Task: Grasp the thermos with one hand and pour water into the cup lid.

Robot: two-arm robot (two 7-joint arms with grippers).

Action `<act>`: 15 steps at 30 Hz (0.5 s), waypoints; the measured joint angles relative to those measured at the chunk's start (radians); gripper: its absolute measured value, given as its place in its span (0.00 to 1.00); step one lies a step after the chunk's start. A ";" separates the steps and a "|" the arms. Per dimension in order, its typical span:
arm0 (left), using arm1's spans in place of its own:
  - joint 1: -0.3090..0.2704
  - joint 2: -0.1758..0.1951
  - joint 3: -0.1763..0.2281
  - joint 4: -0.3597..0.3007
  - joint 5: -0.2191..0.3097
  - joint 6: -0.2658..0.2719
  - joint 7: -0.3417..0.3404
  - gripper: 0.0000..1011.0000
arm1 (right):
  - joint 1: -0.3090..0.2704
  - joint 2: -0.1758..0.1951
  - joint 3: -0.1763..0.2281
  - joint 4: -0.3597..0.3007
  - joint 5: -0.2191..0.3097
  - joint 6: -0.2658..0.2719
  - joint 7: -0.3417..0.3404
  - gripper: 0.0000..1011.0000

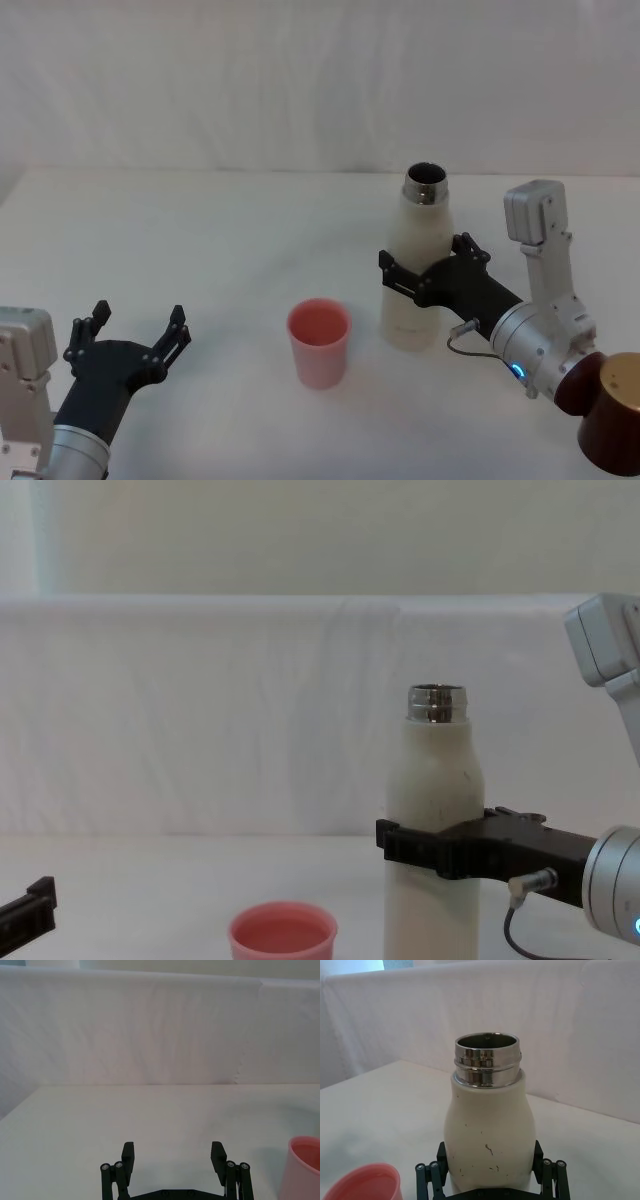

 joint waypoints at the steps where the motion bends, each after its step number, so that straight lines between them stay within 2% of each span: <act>1: 0.000 0.000 0.000 0.000 0.000 0.000 0.000 0.99 | 0.000 0.000 0.000 0.000 0.000 0.000 0.000 0.99; 15: 0.000 0.000 0.000 0.000 0.000 0.000 0.000 0.99 | 0.001 0.000 -0.001 0.001 -0.001 -0.001 0.001 0.99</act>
